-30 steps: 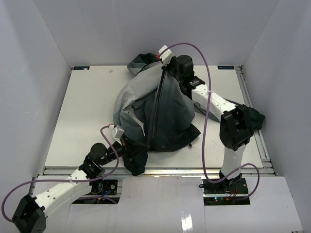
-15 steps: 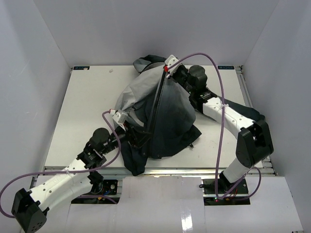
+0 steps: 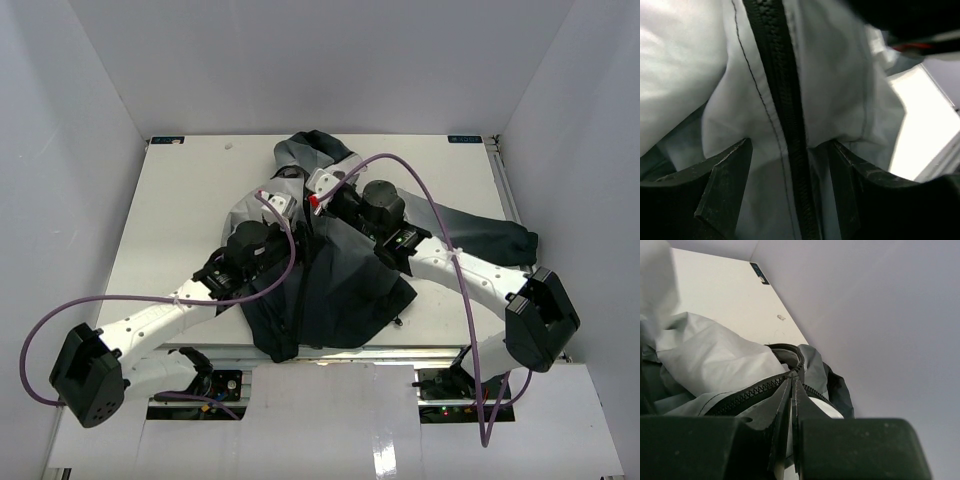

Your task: Zip up the jacket

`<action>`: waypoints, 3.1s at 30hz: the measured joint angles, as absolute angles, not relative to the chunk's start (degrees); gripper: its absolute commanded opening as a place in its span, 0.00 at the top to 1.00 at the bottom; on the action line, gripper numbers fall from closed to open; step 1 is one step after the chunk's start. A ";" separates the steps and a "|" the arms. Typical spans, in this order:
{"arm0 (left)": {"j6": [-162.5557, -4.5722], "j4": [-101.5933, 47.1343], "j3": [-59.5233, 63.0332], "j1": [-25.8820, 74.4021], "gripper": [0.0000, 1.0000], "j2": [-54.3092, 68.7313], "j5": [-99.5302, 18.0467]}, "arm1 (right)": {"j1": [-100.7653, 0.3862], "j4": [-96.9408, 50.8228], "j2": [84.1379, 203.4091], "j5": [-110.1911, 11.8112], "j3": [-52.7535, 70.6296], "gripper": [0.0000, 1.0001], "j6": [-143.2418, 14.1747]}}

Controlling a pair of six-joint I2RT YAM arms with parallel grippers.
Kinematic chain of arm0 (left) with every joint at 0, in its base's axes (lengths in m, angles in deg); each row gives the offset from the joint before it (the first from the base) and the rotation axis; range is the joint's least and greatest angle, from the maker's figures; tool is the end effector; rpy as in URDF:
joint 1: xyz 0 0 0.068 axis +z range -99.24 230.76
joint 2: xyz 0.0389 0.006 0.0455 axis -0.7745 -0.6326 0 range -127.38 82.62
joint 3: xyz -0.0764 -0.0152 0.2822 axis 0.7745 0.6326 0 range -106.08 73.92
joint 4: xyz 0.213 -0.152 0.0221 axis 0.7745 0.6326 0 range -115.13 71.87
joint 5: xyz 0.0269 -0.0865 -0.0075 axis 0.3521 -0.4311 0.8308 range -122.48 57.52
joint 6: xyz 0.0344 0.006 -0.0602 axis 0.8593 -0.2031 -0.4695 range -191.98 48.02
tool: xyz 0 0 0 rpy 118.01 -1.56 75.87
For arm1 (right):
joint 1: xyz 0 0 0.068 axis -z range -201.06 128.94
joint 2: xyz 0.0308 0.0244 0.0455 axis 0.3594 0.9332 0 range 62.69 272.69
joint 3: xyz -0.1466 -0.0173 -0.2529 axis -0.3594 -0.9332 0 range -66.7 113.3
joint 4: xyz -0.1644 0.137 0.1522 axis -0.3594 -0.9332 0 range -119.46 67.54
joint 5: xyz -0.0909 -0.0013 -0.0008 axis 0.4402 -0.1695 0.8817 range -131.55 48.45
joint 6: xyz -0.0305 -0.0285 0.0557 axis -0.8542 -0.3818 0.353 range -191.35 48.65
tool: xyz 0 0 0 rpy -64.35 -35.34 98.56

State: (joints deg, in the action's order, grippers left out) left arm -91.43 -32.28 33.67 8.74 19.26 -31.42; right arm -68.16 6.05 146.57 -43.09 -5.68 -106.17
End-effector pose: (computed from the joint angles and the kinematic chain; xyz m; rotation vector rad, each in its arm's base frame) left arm 0.1998 -0.1785 0.2906 0.3612 1.8785 -0.7221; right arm 0.2507 0.2718 0.3690 -0.9833 1.0995 0.1937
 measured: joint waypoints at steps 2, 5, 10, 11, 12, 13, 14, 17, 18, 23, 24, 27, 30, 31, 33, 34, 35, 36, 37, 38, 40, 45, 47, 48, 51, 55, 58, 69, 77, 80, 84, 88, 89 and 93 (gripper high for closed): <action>-90.62 -31.88 33.91 8.74 0.89 18.32 -30.42 | -69.26 6.05 146.53 -42.73 -5.78 0.92 -106.29; -90.51 -32.16 35.17 8.74 1.00 18.94 -30.35 | -69.76 6.10 146.57 -42.03 -5.90 0.92 -106.60; -92.95 -34.66 40.21 8.79 1.00 22.82 -34.42 | -68.80 5.97 150.44 -39.85 -2.07 0.92 -108.17; -93.92 -35.23 42.02 8.77 1.00 23.95 -35.93 | -68.25 6.04 152.86 -39.55 0.36 0.92 -108.33; -94.89 -35.91 43.78 8.76 1.00 24.83 -37.30 | -67.57 5.98 155.19 -39.27 2.47 0.92 -108.56; -95.85 -36.64 45.41 8.76 1.00 25.48 -38.59 | -66.84 5.92 157.47 -38.99 4.31 0.92 -108.83; -96.81 -37.29 46.95 8.76 1.00 25.96 -39.93 | -66.13 5.98 159.77 -38.73 5.99 0.92 -109.08; -99.09 -38.10 50.53 8.63 1.00 26.51 -43.69 | -63.87 5.93 165.75 -38.25 9.95 0.92 -109.46; -99.54 -38.20 51.23 8.61 1.00 26.58 -44.85 | -63.03 5.43 167.45 -38.03 11.21 0.92 -109.50; -100.42 -37.52 51.77 8.50 0.53 28.16 -44.69 | -60.49 4.72 171.72 -38.28 15.07 0.92 -109.04; -100.49 -37.07 51.70 8.48 0.45 28.73 -43.72 | -60.22 4.89 171.67 -38.59 14.95 0.92 -108.86; -100.15 -34.75 49.98 8.41 0.34 29.48 -37.77 | -60.44 6.72 169.33 -40.57 11.36 0.92 -107.99; -99.24 -33.45 46.29 8.42 0.23 28.73 -32.33 | -61.42 7.69 164.93 -42.89 5.88 0.92 -107.08; -98.74 -33.23 44.52 8.46 0.22 27.77 -30.81 | -61.78 7.76 163.45 -43.65 4.44 0.92 -106.72; -97.49 -32.94 40.43 8.65 0.22 24.57 -28.71 | -62.48 7.84 160.77 -44.83 2.34 0.92 -106.10; -96.94 -32.55 38.46 8.71 0.22 22.77 -27.97 | -62.83 7.99 159.37 -45.18 1.27 0.92 -105.95; -96.39 -32.15 36.48 8.78 0.21 20.97 -27.23 | -63.18 8.14 157.97 -45.52 0.19 0.92 -105.81; -95.92 -31.77 34.89 8.89 0.20 19.45 -26.80 | -63.59 8.25 156.88 -45.72 -0.54 0.92 -105.76; -95.49 -31.44 33.47 9.00 0.20 18.04 -26.44 | -64.00 8.38 155.87 -45.90 -1.24 0.92 -105.69; -95.16 -31.21 32.49 9.08 0.20 16.93 -26.27 | -64.43 8.63 155.06 -46.04 -1.89 0.92 -105.60; -94.81 -30.04 30.74 9.35 0.19 14.88 -25.75 | -65.40 9.18 153.30 -46.14 -3.72 0.92 -105.49; -94.26 -27.64 28.89 9.76 0.18 12.57 -23.77 | -67.50 9.24 150.26 -46.30 -6.84 0.92 -105.39; -93.76 -27.54 28.89 9.79 0.18 12.55 -22.93 | -68.32 9.17 149.36 -46.32 -7.47 0.92 -105.39; -93.43 -27.64 28.89 9.81 0.23 12.55 -22.56 | -68.72 9.14 149.03 -46.32 -7.63 0.92 -105.39; -92.37 -28.51 28.89 9.81 0.66 12.51 -21.97 | -69.90 9.20 147.93 -46.60 -8.36 0.92 -105.31; -90.59 -31.61 29.84 9.81 1.00 12.49 -22.84 | -70.64 9.22 146.91 -47.26 -9.12 0.92 -104.83; -89.88 -34.57 31.52 9.82 1.00 12.57 -24.63 | -70.69 9.10 146.61 -47.57 -9.29 0.92 -104.65; -94.73 -40.19 39.70 10.95 1.00 18.28 -32.16 | -68.36 5.75 156.63 -47.62 0.76 0.92 -105.07; -96.95 -40.10 43.15 11.17 1.00 21.88 -35.37 | -63.57 1.16 168.97 -47.85 14.67 0.92 -104.86; -97.39 -39.96 43.57 11.18 1.00 22.77 -35.94 | -61.63 0.09 174.03 -47.92 20.72 0.92 -104.80; -97.95 -40.03 44.31 11.17 1.00 22.83 -36.33 | -59.63 -1.37 179.22 -47.59 26.99 0.92 -105.15; -98.66 -40.69 46.37 11.17 1.00 22.81 -36.37 | -57.87 -1.61 183.60 -46.82 33.20 0.92 -105.87; -98.85 -41.01 46.65 11.22 1.00 22.70 -35.74 | -57.52 -1.66 184.20 -46.75 33.97 0.92 -105.94; -99.35 -42.74 46.92 11.41 1.00 22.41 -34.41 | -57.33 -2.28 187.06 -46.84 37.74 0.92 -106.19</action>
State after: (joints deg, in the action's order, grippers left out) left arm -99.35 -42.74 46.92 11.41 22.41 -34.41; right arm -57.33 -2.28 187.06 -46.84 37.74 -106.19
